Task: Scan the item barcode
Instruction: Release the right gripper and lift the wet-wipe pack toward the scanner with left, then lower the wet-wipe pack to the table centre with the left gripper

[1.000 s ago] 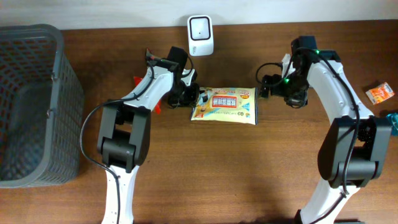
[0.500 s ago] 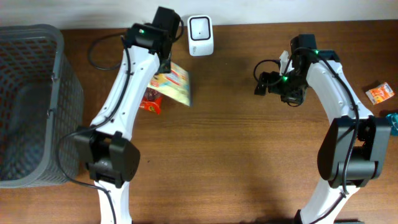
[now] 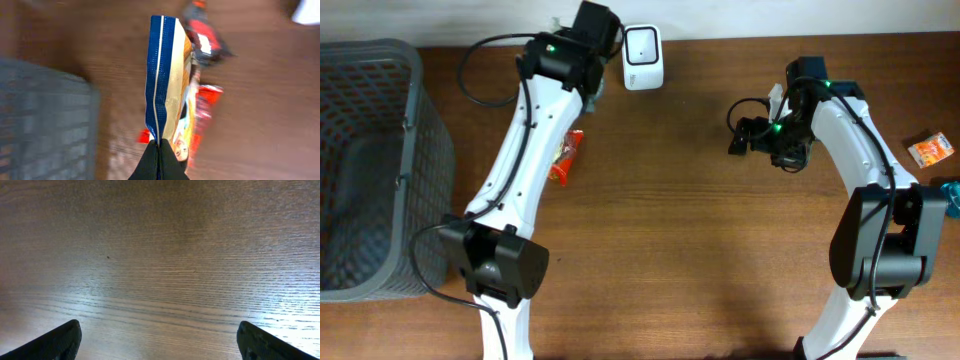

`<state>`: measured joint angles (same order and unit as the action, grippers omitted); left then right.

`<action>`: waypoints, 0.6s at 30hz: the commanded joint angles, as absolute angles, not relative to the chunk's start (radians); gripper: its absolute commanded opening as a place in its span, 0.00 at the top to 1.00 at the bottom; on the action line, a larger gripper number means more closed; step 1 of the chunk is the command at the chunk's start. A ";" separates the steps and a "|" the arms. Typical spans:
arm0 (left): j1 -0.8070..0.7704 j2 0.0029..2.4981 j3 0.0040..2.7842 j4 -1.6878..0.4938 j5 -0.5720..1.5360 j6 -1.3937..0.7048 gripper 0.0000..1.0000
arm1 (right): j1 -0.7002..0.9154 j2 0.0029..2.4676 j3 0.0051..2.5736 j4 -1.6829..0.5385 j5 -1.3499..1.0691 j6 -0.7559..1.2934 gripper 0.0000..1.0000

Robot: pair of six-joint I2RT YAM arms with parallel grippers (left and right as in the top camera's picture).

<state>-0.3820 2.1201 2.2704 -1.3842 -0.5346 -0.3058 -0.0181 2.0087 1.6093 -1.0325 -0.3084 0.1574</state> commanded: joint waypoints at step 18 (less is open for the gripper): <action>-0.307 2.210 2.297 -1.347 -0.250 -0.295 0.81 | 0.001 2.021 1.620 -0.980 -0.729 0.162 0.02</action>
